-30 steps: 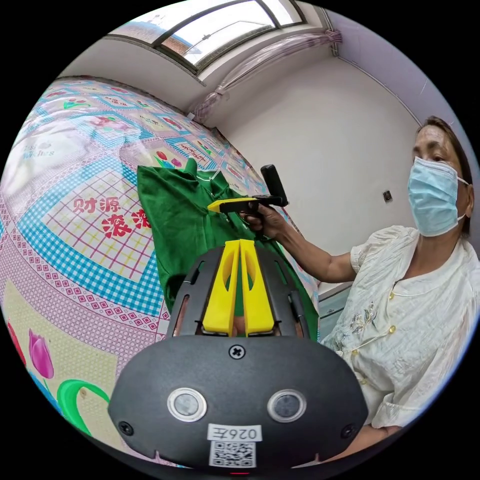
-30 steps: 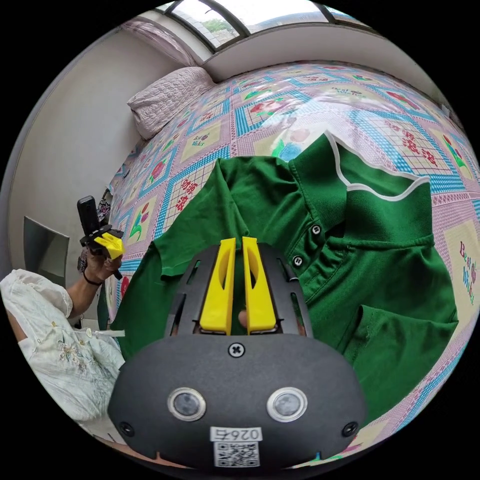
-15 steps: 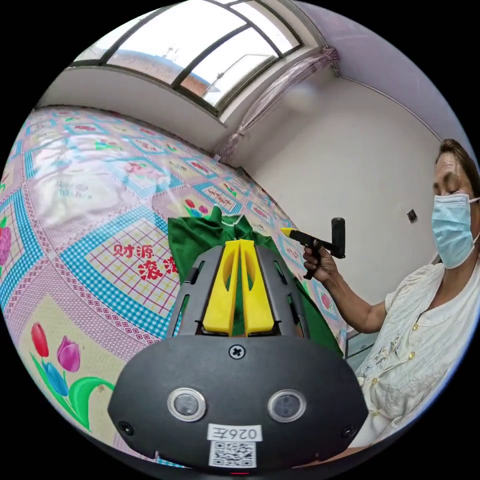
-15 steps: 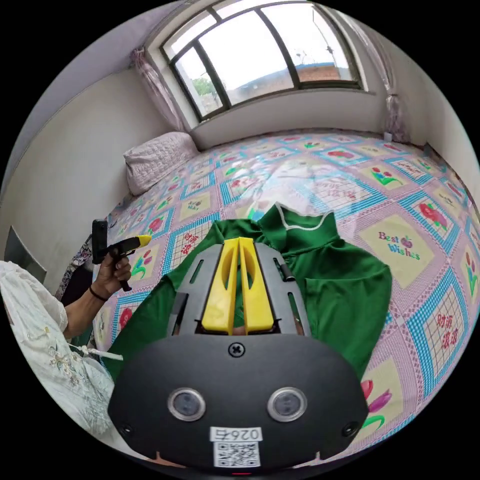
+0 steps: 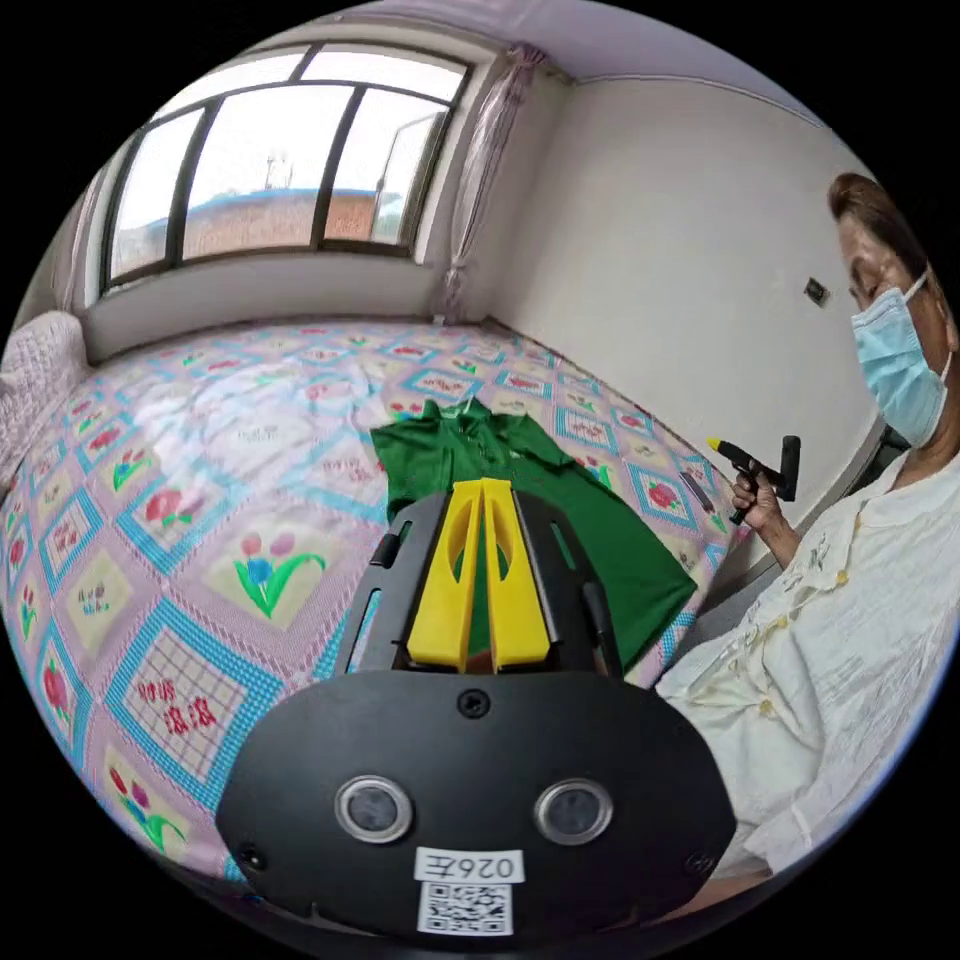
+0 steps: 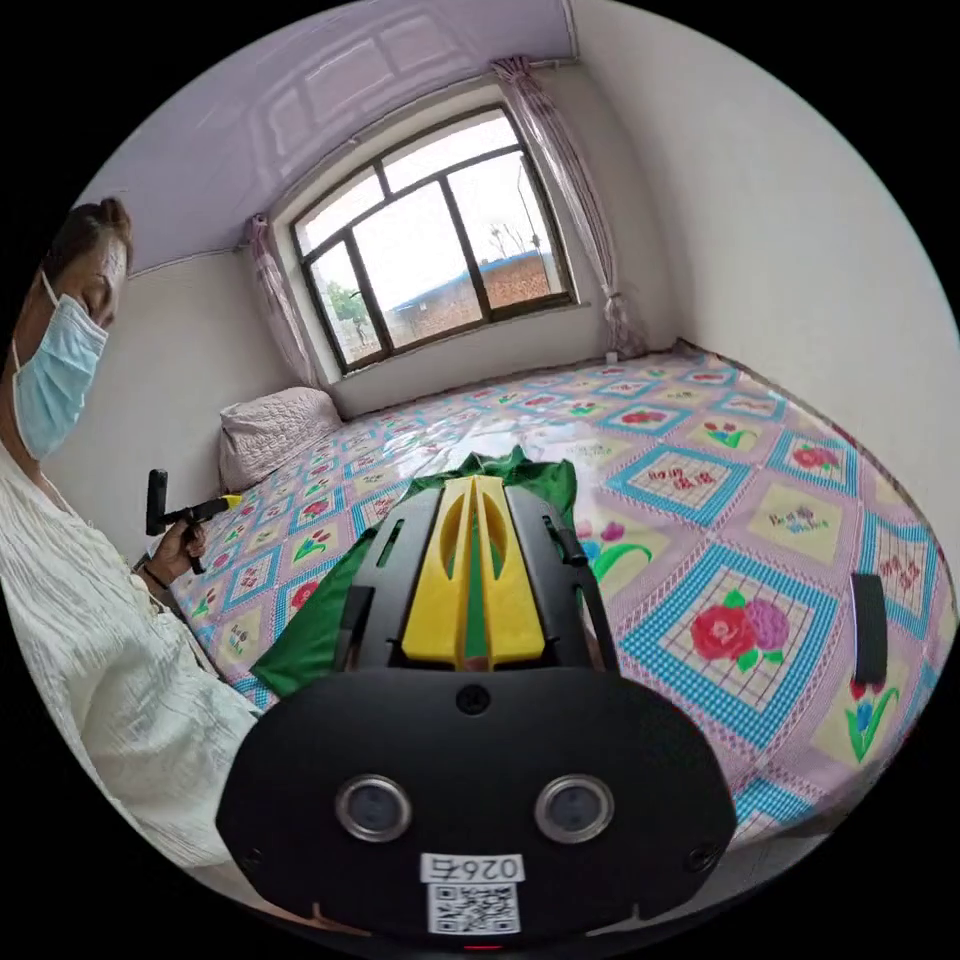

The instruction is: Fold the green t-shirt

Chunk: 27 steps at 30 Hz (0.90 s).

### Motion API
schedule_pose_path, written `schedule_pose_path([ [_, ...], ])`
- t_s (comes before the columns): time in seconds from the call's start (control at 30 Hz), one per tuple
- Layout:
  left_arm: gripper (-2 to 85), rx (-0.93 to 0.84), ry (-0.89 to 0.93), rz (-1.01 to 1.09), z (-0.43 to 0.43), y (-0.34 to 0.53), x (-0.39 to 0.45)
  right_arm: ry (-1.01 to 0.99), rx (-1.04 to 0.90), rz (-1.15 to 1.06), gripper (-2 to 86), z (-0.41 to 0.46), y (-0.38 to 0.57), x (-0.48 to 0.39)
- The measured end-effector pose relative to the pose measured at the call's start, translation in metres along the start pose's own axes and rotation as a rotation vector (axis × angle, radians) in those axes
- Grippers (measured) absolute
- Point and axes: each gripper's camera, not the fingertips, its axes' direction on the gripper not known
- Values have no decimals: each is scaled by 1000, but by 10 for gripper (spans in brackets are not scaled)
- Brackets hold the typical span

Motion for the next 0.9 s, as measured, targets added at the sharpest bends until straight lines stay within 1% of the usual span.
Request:
schedule_pose_path([
  [0.03, -7, -99, 42, -55, 15, 25, -4, 3, -52, 60, -10, -3, 23, 5],
  [0.07, -7, -140, 43, -92, 22, 38, -6, 9, -84, 80, -10, -4, 34, 6],
  [0.1, -5, -191, 22, -174, 34, 64, -9, 30, -143, 123, -9, -4, 56, 6],
  [0.2, 4, -212, 0, -339, 51, 118, -14, 71, -283, 175, -3, -5, 100, 2],
  [0.27, 44, -233, -2, -377, 60, 139, -13, 103, -353, 192, 22, -5, 120, 1],
  [0.33, 111, -309, -49, -395, 74, 153, -9, 159, -425, 216, 45, -5, 137, 1],
  [0.4, 129, -348, -84, -376, 82, 157, -5, 187, -462, 218, 50, -5, 145, 1],
  [0.5, 141, -384, -68, -365, 94, 161, -3, 198, -479, 235, 49, -8, 151, 0],
  [0.6, 154, -411, -38, -408, 102, 167, -7, 209, -452, 266, 55, -12, 152, 0],
  [0.73, 157, -374, -2, -454, 102, 175, -11, 215, -432, 318, 62, -14, 152, 1],
  [0.9, 157, -367, -16, -433, 106, 178, -9, 217, -437, 329, 77, -16, 144, -3],
])
